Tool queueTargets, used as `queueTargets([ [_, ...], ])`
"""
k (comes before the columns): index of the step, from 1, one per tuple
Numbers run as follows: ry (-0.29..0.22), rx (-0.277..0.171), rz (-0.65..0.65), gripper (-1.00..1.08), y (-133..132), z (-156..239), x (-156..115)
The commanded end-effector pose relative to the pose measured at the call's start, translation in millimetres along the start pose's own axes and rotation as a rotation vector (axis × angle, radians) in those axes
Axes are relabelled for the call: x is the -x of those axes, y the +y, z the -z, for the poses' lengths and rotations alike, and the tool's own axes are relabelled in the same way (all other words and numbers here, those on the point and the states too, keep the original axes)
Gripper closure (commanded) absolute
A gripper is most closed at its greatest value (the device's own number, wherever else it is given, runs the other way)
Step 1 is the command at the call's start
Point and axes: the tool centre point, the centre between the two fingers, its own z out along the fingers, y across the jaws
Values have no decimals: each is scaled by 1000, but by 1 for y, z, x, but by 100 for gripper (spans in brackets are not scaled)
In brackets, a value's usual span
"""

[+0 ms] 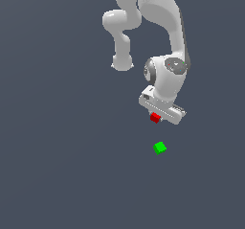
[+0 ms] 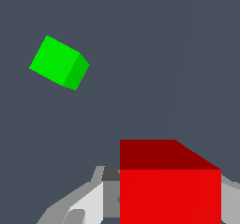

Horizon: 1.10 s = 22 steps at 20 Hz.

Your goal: Stack the red cube on top of the green cube.

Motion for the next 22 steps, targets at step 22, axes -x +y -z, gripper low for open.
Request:
queueTargets([
  [22,0,0,0,108,-25,2,-26],
])
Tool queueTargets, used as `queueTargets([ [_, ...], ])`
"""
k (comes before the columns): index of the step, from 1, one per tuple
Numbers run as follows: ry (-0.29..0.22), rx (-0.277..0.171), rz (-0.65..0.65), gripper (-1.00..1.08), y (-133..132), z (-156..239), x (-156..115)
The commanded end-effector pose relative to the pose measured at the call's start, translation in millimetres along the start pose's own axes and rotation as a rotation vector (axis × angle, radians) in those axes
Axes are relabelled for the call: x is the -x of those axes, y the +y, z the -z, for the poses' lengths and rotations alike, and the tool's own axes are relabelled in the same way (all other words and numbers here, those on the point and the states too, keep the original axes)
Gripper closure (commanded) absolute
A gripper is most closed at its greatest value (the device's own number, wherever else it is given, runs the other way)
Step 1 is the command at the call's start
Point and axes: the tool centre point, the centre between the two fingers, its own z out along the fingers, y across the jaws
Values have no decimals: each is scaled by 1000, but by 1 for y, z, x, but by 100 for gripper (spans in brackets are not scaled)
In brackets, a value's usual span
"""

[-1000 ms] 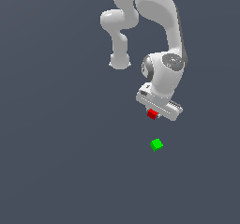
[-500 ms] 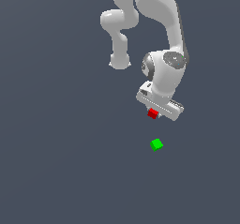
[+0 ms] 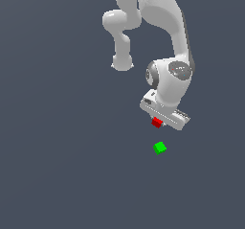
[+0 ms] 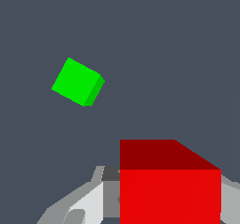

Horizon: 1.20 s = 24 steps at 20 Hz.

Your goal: Stack the red cube on top of the green cube.

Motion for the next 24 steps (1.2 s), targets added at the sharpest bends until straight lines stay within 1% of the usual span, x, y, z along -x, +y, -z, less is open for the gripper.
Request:
queueTargets([
  [1,0,0,0,108,-8,-5,-8],
  [13,0,0,0,108,-49,-32,-51],
  [18,0,0,0,108,-60,-38,-62],
  [24,0,0,0,108,-67,-42,-69],
])
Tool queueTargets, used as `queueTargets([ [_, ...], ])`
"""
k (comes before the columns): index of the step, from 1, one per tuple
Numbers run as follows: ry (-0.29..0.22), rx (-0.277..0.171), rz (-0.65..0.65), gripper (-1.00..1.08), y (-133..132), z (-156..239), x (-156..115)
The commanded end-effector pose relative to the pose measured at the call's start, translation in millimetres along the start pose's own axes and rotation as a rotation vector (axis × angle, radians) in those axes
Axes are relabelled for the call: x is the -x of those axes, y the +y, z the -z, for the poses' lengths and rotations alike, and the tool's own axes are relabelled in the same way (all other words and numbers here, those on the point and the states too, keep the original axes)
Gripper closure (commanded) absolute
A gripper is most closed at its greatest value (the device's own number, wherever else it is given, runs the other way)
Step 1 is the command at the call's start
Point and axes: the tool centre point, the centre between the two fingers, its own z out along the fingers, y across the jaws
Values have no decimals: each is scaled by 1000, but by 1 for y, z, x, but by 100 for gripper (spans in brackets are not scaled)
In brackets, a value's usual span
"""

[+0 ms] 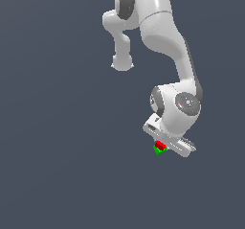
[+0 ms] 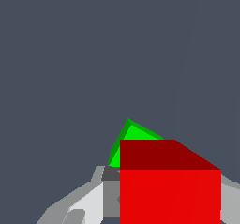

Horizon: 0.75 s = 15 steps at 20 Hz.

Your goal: Stack the red cube on top of the green cube.

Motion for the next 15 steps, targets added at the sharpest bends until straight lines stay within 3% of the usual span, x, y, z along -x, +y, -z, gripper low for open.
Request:
queueTargets([
  [1,1,-1,0,108,-3,-1,-2],
  [5,1,-1,0,108,-4,-1,-4],
  [6,1,-1,0,-92,-4,-1,-4],
  [15,1,-1,0,-92,-4,-1,-4],
])
